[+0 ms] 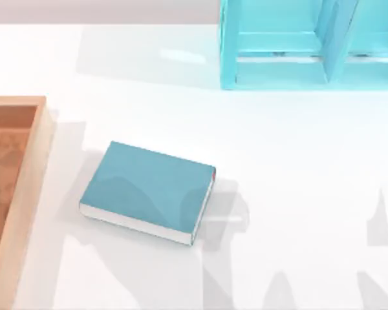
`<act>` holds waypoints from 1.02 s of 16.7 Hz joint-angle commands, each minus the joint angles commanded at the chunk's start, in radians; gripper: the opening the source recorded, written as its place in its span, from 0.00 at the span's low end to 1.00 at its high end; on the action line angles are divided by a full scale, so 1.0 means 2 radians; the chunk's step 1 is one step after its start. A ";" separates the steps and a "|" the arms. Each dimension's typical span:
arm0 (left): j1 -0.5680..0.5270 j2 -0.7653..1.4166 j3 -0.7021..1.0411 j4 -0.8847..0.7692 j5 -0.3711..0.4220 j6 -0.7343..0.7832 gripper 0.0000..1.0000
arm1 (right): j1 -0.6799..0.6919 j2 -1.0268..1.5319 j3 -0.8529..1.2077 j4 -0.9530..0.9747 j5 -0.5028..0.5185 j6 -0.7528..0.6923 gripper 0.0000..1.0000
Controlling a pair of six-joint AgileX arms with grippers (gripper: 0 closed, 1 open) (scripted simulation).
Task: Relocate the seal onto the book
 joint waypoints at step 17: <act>0.002 0.024 -0.064 0.080 0.000 0.001 0.40 | 0.000 0.000 0.000 0.000 0.000 0.000 1.00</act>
